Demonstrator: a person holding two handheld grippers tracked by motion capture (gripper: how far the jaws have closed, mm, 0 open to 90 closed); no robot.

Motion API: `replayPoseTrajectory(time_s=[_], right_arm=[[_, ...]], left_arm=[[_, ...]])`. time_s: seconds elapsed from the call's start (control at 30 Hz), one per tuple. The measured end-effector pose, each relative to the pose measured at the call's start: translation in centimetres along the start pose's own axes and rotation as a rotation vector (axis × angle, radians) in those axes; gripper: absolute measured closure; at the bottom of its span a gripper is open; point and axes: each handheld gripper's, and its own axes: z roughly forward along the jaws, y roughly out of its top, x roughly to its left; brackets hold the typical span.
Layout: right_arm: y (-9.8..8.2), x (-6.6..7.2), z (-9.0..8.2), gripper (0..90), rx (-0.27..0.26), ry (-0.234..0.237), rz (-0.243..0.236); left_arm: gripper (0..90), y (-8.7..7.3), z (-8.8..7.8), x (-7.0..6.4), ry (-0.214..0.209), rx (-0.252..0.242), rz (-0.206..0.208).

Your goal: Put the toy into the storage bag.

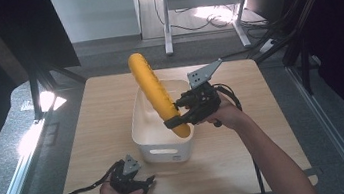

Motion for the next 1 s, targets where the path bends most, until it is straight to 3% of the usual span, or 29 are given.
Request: replayPoseTrajectory(time_s=[1.0], right_arm=[[-2.9, -1.9, 1.6, 49.8, 0.060, -0.004, 0.061]], left_arm=[[18.5, 0.0, 0.1, 0.0, -0.005, 0.004, 0.003]])
